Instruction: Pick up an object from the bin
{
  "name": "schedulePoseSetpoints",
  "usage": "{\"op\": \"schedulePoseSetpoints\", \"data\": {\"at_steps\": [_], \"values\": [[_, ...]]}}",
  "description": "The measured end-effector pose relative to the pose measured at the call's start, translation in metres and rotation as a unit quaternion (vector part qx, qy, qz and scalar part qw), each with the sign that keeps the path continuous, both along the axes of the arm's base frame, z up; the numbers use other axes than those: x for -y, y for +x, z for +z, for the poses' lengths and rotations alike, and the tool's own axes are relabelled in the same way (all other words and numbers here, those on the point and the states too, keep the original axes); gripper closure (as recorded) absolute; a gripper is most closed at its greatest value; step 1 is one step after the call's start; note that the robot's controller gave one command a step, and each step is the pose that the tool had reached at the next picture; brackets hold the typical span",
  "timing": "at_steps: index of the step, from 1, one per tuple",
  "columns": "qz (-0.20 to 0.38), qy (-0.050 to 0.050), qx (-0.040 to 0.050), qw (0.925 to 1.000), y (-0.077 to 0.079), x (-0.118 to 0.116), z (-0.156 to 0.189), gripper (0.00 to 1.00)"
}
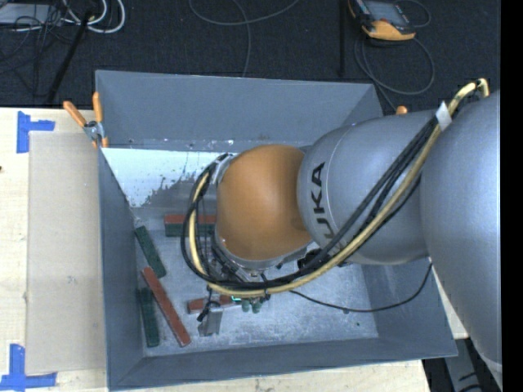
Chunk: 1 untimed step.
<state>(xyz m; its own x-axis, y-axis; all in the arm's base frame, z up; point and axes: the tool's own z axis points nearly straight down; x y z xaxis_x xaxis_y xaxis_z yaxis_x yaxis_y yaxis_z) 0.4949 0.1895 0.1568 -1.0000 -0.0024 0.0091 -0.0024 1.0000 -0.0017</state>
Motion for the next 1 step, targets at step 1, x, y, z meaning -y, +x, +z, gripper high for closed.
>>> {"op": "schedulePoseSetpoints", "data": {"at_steps": [1], "values": [[0.084,0.0,0.0009,0.9965,0.0275,0.0809,-0.0907,0.0]]}}
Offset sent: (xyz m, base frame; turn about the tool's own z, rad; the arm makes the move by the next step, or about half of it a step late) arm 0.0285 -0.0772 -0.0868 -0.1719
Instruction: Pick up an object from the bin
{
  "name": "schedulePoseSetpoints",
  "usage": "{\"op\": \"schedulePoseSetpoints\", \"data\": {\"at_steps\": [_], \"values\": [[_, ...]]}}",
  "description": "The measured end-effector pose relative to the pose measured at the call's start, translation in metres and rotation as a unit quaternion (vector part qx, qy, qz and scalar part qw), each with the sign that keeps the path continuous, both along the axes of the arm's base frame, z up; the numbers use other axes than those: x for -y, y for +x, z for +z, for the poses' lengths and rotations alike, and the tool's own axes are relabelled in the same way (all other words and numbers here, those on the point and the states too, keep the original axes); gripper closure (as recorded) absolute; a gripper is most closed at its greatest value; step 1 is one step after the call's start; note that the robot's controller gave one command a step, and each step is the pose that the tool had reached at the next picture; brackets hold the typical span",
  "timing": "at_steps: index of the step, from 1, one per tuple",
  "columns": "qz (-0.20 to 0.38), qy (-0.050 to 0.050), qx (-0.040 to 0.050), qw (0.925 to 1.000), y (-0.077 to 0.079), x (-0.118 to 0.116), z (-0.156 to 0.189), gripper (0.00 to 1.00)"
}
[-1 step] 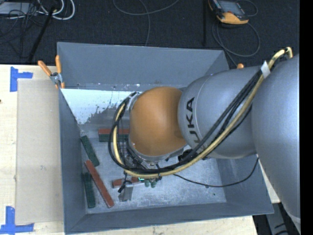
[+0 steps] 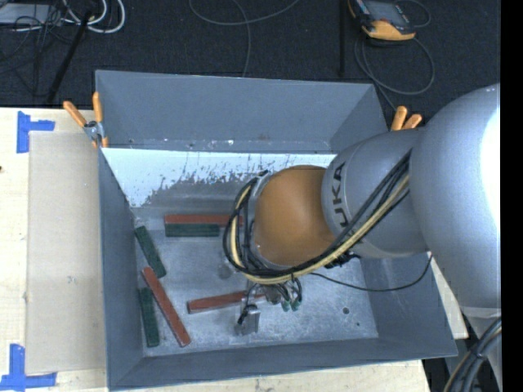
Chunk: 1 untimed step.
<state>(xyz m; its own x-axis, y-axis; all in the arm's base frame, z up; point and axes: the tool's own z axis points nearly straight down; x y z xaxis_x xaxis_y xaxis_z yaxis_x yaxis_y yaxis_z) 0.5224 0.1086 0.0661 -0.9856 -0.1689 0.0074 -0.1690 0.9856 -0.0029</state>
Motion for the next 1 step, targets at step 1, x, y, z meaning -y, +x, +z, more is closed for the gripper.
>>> {"op": "schedulePoseSetpoints", "data": {"at_steps": [1], "values": [[0.0,0.002,0.0025,1.0,0.0009,-0.0035,0.0032,1.0]]}}
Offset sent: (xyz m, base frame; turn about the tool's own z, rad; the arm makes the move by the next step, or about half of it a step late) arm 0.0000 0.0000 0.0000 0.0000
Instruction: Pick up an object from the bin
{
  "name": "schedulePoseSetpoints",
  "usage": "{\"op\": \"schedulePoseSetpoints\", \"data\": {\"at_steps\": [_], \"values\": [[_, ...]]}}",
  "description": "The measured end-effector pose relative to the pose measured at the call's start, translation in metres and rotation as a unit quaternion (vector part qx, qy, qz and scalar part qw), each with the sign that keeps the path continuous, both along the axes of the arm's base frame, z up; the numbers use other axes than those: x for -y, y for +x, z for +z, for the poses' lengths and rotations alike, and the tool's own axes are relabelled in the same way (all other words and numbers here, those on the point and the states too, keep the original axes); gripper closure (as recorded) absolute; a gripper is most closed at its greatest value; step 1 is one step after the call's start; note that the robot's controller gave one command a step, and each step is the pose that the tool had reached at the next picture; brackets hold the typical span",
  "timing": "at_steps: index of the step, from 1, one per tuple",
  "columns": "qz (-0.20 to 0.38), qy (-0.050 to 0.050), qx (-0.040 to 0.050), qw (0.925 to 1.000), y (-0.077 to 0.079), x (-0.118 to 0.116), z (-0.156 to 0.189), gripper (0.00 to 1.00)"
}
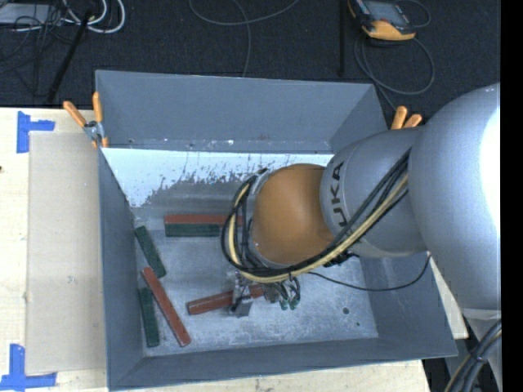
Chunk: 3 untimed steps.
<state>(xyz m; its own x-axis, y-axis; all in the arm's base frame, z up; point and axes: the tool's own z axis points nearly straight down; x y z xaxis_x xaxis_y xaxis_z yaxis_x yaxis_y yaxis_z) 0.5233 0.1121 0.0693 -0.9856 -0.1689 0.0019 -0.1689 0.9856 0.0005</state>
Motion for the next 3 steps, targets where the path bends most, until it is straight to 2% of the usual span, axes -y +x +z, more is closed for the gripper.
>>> {"op": "schedulePoseSetpoints", "data": {"at_steps": [1,2,3], "values": [[0.0,0.0,-0.0002,1.0,-0.0001,0.0001,-0.0001,0.0],[-0.001,0.0,-0.0003,1.0,-0.0001,0.0,-0.0001,1.0],[-0.001,0.0,-0.0002,1.0,-0.0001,-0.0001,-0.0002,0.0]]}}
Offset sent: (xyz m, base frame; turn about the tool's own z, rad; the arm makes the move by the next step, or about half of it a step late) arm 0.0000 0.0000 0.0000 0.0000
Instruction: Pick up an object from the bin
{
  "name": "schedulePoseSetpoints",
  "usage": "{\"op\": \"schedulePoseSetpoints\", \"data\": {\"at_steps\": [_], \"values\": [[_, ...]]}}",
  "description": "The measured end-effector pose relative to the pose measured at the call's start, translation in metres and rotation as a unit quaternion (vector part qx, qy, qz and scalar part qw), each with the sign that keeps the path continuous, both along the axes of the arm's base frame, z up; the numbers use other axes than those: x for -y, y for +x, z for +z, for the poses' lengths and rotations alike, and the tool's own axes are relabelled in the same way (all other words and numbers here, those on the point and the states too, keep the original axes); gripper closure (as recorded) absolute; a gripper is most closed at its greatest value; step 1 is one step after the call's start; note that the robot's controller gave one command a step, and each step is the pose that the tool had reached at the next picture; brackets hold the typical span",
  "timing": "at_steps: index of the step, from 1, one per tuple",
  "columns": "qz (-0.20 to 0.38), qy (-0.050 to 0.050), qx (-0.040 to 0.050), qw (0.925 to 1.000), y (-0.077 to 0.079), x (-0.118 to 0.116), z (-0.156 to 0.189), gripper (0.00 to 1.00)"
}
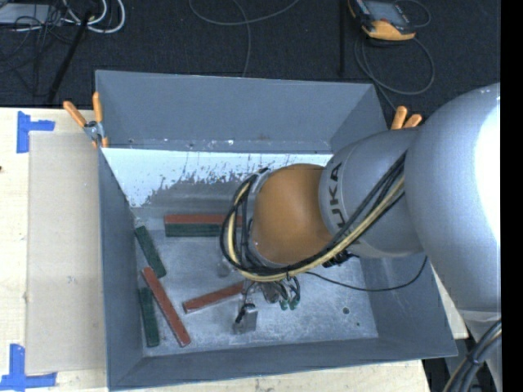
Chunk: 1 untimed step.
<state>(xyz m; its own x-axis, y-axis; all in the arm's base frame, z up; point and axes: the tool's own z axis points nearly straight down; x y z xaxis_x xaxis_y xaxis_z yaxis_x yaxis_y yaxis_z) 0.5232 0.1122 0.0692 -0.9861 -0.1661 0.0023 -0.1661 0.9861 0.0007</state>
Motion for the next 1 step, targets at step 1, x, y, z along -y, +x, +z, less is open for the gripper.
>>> {"op": "schedulePoseSetpoints", "data": {"at_steps": [1], "values": [[-0.001,0.0,-0.0001,1.0,-0.0001,0.0,-0.0001,1.0]]}}
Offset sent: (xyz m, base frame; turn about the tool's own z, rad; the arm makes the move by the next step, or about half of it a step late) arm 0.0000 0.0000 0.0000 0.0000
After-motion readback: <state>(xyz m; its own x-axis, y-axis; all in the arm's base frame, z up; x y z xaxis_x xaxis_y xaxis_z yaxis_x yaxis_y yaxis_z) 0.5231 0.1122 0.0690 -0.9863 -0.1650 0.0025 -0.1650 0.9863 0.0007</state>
